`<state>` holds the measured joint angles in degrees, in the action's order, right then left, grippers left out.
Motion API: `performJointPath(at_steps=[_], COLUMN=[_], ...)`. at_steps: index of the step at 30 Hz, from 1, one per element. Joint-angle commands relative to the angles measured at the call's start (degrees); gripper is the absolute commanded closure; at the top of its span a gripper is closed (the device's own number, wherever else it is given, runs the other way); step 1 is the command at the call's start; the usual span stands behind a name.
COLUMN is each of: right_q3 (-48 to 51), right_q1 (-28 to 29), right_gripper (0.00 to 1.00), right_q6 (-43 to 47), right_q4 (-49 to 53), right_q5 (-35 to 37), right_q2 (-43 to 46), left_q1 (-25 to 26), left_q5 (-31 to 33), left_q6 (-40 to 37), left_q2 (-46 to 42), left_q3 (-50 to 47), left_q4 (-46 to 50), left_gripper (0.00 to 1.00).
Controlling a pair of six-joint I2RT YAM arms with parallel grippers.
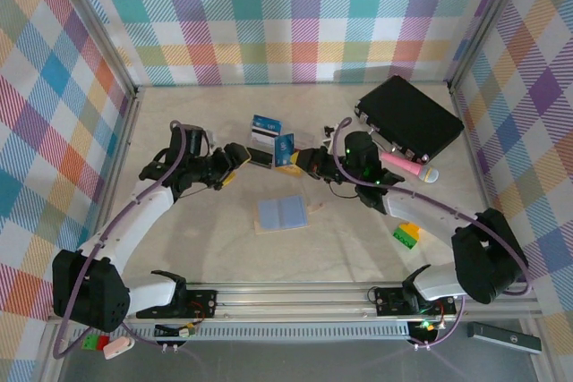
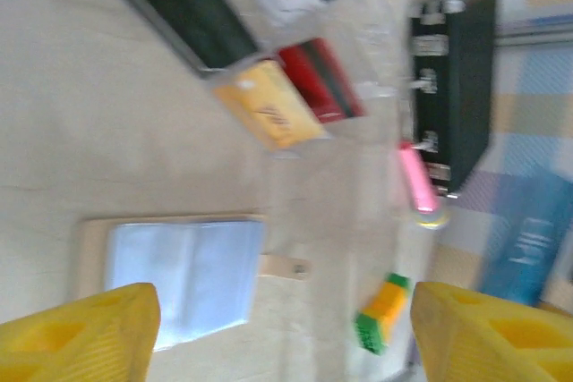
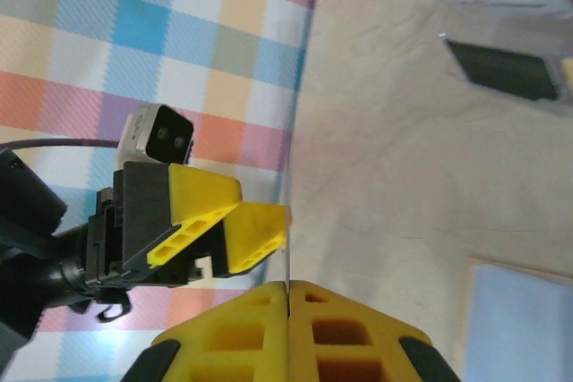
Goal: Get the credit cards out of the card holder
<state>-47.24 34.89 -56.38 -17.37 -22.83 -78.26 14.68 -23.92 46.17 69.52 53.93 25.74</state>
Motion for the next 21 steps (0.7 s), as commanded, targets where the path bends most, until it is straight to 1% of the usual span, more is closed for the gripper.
performJointPath(at_steps=[1, 5, 8, 10, 12, 16, 21], right_q3=[-4.98, -11.62, -18.06, -22.74, -28.05, -38.30, -50.20], right_q1=[-0.27, -0.27, -0.27, -0.27, -0.27, -0.21, -0.18], right_gripper=[1.00, 1.00, 1.00, 1.00, 1.00, 1.00, 1.00], right_q6=[14.10, 26.13, 34.60, 40.58, 46.38, 54.99, 61.49], right_q4=[18.55, 32.30, 39.59, 43.17, 45.98, 49.97, 52.07], right_q5=[6.57, 11.66, 14.63, 15.65, 15.98, 17.39, 16.95], right_q2=[2.41, 0.53, -3.27, -6.42, -10.62, -19.24, -29.06], left_q1=[-2.20, -3.77, -4.21, -4.35, -4.44, -4.48, -4.44], left_q5=[4.68, 7.08, 9.08, 9.74, 9.68, 8.95, 8.02], left_q6=[-4.35, -8.51, -11.11, -12.51, -13.53, -14.58, -15.17], left_q2=[-2.32, -3.79, -4.70, -4.92, -4.67, -4.05, -3.51], left_q3=[-0.17, -0.92, -0.76, -0.36, 0.27, 1.21, 1.95], left_q4=[9.86, 13.87, 16.12, 17.25, 18.10, 19.00, 19.26], left_gripper=[0.19, 0.09, 0.03, 0.01, 0.00, 0.00, 0.00])
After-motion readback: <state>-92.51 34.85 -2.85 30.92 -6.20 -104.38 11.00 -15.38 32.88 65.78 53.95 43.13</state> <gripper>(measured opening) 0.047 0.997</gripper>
